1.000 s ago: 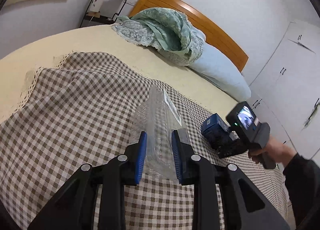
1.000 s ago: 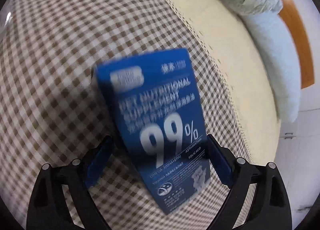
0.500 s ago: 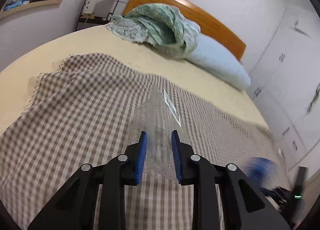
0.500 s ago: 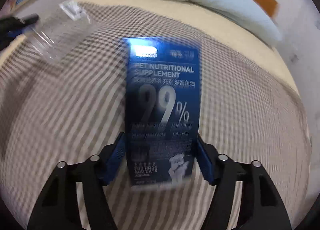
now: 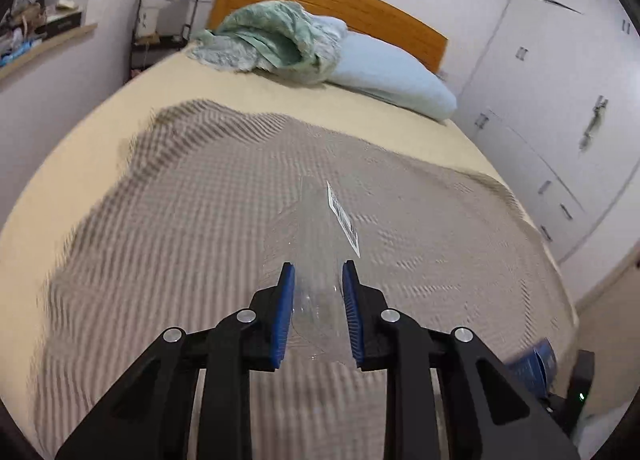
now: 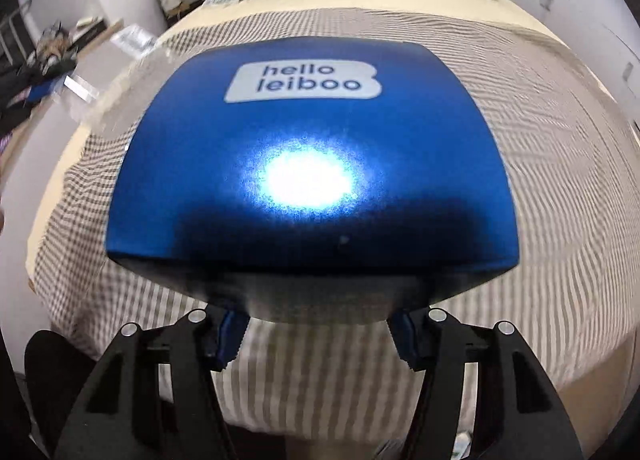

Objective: Collect trash
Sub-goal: 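Carry the clear container and blue box from the bed to the wastebasket, then open both tools over the wastebasket to drop the container and box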

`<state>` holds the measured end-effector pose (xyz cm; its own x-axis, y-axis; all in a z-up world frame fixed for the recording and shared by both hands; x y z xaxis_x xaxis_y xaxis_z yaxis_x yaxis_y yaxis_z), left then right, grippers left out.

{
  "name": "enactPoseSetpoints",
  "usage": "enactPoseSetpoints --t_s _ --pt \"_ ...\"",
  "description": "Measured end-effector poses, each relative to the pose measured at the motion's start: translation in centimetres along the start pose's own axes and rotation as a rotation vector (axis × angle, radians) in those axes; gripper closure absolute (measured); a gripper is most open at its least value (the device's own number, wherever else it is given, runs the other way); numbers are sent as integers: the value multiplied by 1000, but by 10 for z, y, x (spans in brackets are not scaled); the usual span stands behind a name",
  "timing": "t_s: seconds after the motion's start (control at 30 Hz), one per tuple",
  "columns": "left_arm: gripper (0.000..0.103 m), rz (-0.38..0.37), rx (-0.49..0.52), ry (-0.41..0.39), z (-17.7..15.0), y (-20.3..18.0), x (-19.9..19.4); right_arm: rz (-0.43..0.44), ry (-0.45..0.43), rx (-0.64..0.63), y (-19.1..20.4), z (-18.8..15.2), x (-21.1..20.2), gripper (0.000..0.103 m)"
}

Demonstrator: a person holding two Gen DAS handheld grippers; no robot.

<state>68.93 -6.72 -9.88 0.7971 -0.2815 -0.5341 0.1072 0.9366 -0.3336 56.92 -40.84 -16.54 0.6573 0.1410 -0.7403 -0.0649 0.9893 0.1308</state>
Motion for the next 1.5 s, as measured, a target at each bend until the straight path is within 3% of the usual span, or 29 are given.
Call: enactPoseSetpoints --t_s 0.1,0.2,0.37,0.53,0.63,0.73,0.83,0.9,1.07,1.13,1.2,1.37,1.5 --pt "81 -18 47 -15 -18 -28 -35 -12 -44 43 -16 -34 -49 45" --pt "82 -95 96 -24 -44 -68 -79 -47 -60 89 -39 -78 -96 44" --pt "82 -202 198 -17 -94 -134 -123 -146 16 174 -99 -196 -136 44" --pt "82 -306 276 23 -154 -192 -143 -250 276 239 -156 -327 -98 44" --pt "82 -312 313 61 -183 -210 -144 -309 481 254 -180 -410 -50 44" --pt "82 -287 367 95 -209 -221 -145 -308 596 278 -190 -463 -12 44" --pt "82 -254 401 106 -225 -225 -147 -313 626 296 -185 -488 15 43" --pt "82 -245 407 115 -231 -228 -148 -336 568 272 -180 -492 24 40" --pt "82 -249 449 128 -246 -257 -149 -239 571 401 -178 -510 37 35" --pt "82 -273 474 135 -255 -271 -149 -129 596 456 -168 -522 43 35" --pt "82 -282 494 150 -264 -283 -147 -132 625 388 -158 -530 46 36" --pt "82 -321 568 221 -302 -321 -137 -131 555 467 -168 -528 19 28" --pt "82 -370 609 319 -342 -351 -120 -99 444 523 -195 -543 -37 28"
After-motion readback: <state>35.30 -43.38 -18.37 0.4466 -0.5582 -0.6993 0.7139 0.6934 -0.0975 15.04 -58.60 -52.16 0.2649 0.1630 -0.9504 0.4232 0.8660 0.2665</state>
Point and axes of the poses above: each gripper's, at about its wrist camera, not at the fingertips, and x roughly the way its jaws point, y to its left, z to its top, the point moved 2 cm from there along x, roughly the way its jaws point, and after that the axes turned 10 degrees about -y, right-handed, at the moved point
